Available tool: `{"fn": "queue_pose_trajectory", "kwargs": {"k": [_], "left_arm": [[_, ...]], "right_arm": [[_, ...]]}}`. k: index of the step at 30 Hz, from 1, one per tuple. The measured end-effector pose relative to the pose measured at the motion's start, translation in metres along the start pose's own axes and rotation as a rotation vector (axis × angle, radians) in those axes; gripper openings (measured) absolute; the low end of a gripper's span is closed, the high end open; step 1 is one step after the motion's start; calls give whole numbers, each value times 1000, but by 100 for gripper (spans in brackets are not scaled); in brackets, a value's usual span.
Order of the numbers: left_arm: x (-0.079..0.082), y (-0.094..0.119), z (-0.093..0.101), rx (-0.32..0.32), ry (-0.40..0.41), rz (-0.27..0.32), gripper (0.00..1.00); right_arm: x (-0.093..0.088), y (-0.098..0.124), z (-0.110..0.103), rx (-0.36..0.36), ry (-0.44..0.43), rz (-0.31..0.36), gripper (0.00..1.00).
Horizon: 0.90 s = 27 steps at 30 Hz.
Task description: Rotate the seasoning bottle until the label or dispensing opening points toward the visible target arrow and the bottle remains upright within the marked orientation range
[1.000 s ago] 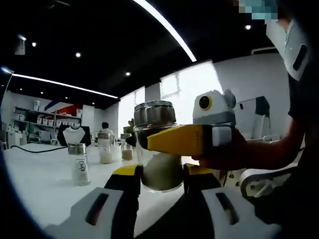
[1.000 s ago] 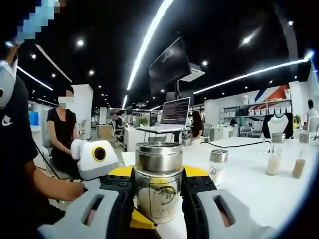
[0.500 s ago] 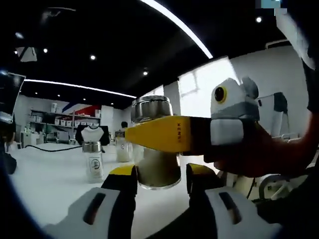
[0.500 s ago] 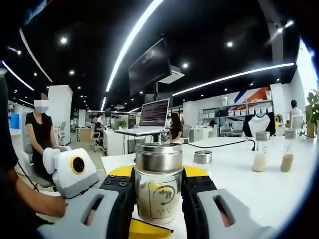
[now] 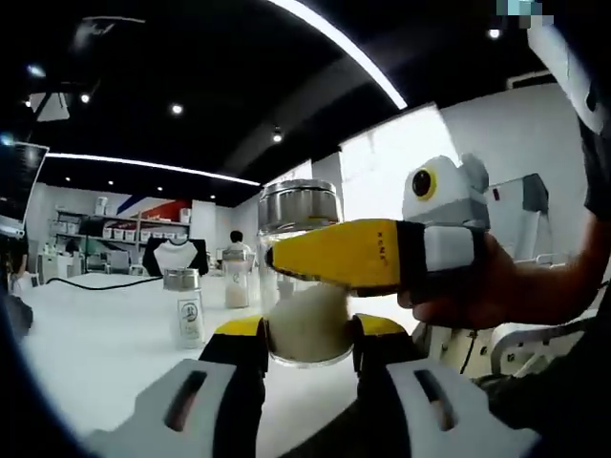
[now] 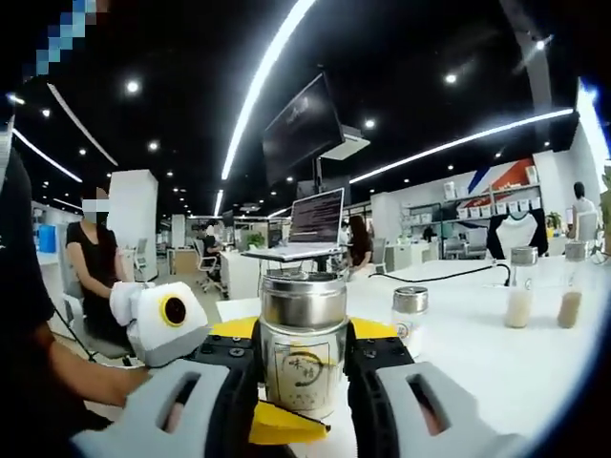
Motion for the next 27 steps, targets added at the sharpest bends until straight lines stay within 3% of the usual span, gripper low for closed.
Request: {"fn": "queue_pose_trajectory", "kwargs": {"k": [4,7,11,15,17,24,27], "left_arm": [[1,2,6,-59,-50,-20,36],[0,4,16,-138,-12,-7,36],[-2,4,20,-171,1,-11,36],[-2,1,17,-141,-3,-14,37],[-2,1,8,-69,-36,-14,36],[-2,-2,-2,22,-18,-6,36],[-6,-4,-4,47,-30,-22,36]], "right_arm": [[0,8,-2,77,-9,-22,31],[-2,12,-5,143,-31,-46,32],[-4,14,-11,169,-28,-65,32],[-2,11,-10,101,36,-38,31],[-1,8,-4,22,83,-26,31],[0,1,3,-121,111,-6,31],[-2,-3,2,-144,122,-6,31]]}}
Point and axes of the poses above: the point that each gripper's makers call its tool centre point, and the gripper's own axes: y roughly backward along the fingers, z roughly to its right, x roughly out of its top, the point moved 1 cm from there along y, roughly backward along the fingers, and after that the axes turned 11 degrees about -x, right-handed, at the moved point
